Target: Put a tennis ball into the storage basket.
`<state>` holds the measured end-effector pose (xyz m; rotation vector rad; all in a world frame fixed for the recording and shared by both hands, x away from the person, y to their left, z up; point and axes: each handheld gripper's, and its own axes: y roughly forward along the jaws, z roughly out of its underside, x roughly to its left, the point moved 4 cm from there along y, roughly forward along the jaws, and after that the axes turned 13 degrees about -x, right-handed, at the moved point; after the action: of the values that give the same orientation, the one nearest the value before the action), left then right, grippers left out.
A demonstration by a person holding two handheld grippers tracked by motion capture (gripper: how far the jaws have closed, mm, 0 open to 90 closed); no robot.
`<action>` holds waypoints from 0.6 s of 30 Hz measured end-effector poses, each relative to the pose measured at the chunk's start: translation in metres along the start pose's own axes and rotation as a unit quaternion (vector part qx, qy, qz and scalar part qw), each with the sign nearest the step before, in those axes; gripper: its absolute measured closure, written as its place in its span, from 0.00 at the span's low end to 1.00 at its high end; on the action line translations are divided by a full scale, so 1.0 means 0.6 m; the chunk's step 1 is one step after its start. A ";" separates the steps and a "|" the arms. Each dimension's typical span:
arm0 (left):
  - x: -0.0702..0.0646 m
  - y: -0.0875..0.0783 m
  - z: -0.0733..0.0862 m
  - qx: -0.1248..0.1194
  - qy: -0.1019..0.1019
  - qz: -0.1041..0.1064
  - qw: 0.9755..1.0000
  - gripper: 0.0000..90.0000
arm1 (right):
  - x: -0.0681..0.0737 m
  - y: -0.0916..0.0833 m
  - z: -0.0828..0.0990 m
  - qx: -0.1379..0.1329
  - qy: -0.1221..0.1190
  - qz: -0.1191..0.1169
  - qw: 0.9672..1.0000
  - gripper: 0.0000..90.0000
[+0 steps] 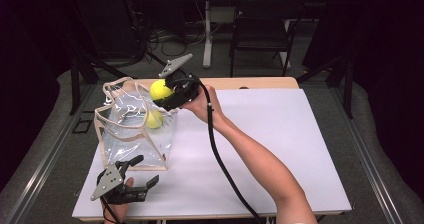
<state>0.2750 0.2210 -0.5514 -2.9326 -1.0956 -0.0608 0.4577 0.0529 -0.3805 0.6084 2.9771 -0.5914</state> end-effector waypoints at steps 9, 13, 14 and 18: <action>0.000 0.000 0.000 -0.001 0.000 0.000 1.000 0.17 | -0.001 -0.002 -0.008 0.002 -0.005 0.001 1.000 0.29; 0.000 0.000 0.000 -0.001 -0.001 0.000 1.000 0.17 | 0.000 -0.002 -0.014 0.002 -0.009 0.002 1.000 0.29; 0.000 -0.001 0.000 -0.001 0.000 -0.001 1.000 0.17 | 0.001 -0.002 -0.015 0.001 -0.011 0.001 1.000 0.29; 0.000 -0.001 0.000 -0.001 0.000 -0.001 1.000 0.17 | 0.003 0.000 -0.019 0.002 -0.012 0.001 1.000 0.29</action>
<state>0.2745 0.2213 -0.5511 -2.9342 -1.0987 -0.0614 0.4566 0.0576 -0.3703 0.6009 2.9527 -0.6000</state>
